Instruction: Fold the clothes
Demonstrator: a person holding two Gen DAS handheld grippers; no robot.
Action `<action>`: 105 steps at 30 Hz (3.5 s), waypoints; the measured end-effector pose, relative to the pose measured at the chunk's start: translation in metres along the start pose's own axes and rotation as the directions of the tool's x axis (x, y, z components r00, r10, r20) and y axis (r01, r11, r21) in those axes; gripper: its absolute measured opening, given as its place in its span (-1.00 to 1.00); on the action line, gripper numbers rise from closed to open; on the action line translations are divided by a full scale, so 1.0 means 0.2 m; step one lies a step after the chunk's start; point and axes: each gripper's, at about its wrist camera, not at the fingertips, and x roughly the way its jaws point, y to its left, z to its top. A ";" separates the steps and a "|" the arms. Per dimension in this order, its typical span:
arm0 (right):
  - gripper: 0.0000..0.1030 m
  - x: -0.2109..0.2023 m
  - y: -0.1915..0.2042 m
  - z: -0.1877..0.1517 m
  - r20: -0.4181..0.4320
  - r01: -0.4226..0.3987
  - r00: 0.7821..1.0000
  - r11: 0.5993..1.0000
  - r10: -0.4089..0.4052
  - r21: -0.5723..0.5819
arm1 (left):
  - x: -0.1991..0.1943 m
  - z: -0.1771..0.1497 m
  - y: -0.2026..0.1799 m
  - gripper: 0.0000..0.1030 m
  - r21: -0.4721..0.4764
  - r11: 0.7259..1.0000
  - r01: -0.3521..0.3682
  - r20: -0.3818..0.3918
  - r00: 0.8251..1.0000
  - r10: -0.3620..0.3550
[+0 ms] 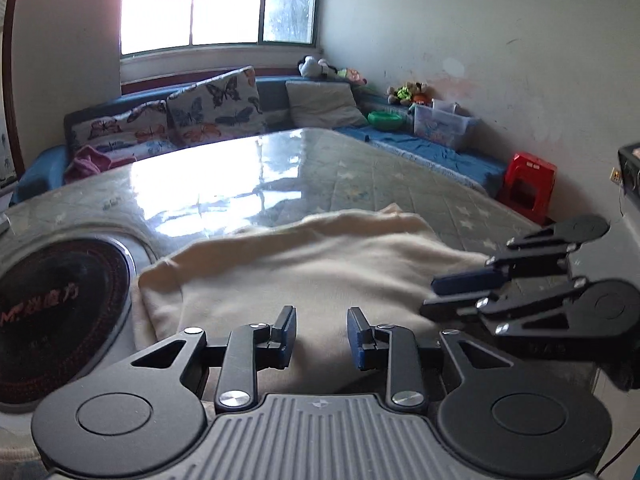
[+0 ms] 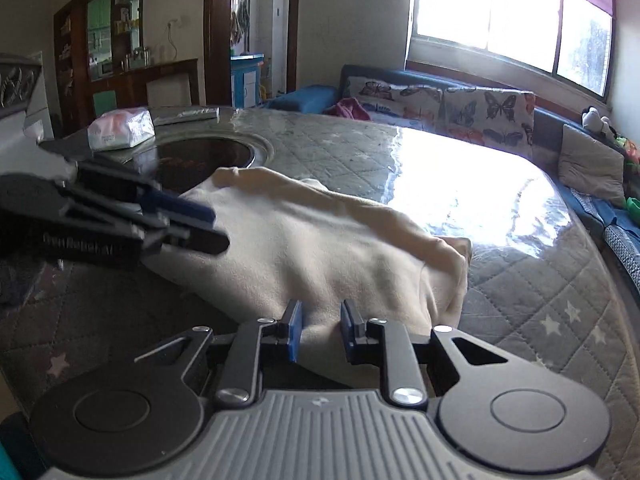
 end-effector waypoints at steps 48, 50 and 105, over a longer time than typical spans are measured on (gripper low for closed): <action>0.07 0.15 -0.01 0.30 -0.020 -0.059 0.998 0.997 0.059 -0.043 | -0.23 -0.08 0.36 0.19 -0.256 0.955 -0.151 -0.021 0.988 0.151; 0.08 0.13 0.07 0.29 -0.022 -0.091 0.996 0.992 0.089 -0.086 | -0.25 -0.09 0.39 0.29 -0.278 0.946 -0.167 -0.024 0.986 0.167; -0.82 0.04 0.40 0.31 -0.013 -0.375 0.924 0.899 0.382 -0.224 | 0.05 -0.20 0.73 -0.63 -0.910 0.404 0.094 0.025 0.985 -0.173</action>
